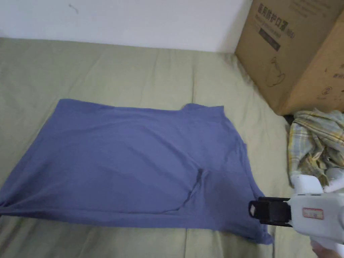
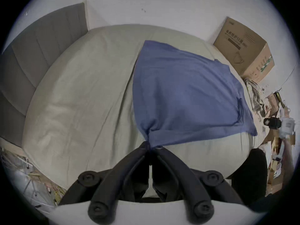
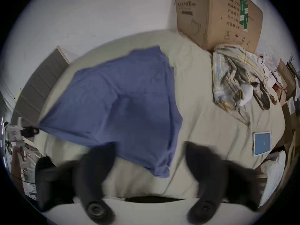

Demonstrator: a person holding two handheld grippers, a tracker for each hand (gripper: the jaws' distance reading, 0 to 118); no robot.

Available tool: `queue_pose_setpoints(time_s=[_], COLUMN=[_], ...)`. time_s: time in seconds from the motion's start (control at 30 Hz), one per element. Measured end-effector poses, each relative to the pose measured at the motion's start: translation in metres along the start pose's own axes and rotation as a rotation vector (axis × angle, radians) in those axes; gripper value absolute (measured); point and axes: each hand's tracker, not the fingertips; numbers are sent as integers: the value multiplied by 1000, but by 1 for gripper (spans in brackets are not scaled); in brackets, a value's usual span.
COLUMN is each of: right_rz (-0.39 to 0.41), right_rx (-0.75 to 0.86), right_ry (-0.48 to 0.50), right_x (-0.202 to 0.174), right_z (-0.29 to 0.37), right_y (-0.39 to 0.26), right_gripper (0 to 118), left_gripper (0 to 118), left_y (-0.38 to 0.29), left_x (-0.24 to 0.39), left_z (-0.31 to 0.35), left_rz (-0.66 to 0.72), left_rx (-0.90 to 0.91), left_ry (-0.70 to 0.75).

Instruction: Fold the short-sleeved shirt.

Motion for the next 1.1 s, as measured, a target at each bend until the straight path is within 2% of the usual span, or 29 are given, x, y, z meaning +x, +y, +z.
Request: queue_pose_setpoints(time_s=[0.1,0.27,0.33,0.37,0.4,0.43,0.47,0.57,0.67,0.87,1.03,1.1], right_rz=[26,94,103,107,112,122,123,130,83,54,-27,-40], right_rx=[-71,-117,-143,-148,-143,-148,-147,-120,-70,5,98,127], right_ry=[-57,-57,-33,-20,-12,-5,14,5,48,68,120,137], right_x=[5,-6,-11,-12,-14,-16,-16,-13,-5,0,11,5], right_z=[-20,-54,-62,-64,-63,-64,-62,-48,-28,9,22,31], right_y=[-1,1,3,3,1,1,2,0,-1,-8,2,21], right_gripper=[108,107,101,87,44,9,4,4,4,4,4,4], left_gripper=[1,1,1,1,1,1,1,1,1,1,1,1], left_y=[8,8,7,5,4,4,3,0,-1,4,28,46], left_x=[-4,-4,-6,-11,-12,-13,-14,-15,-17,-18,-15,-15], left_z=[-7,-14,-17,-21,-21,-21,-21,-17,-13,-4,-2,-8], left_rz=[-41,-30,-11,-6,-4,-2,1,10,18,23,31,16], left_rx=[2,-9,-20,-26,-28,-30,-31,-32,-26,-11,5,-2], left_ry=[13,19,17,18,19,20,20,21,15,16,1,9])
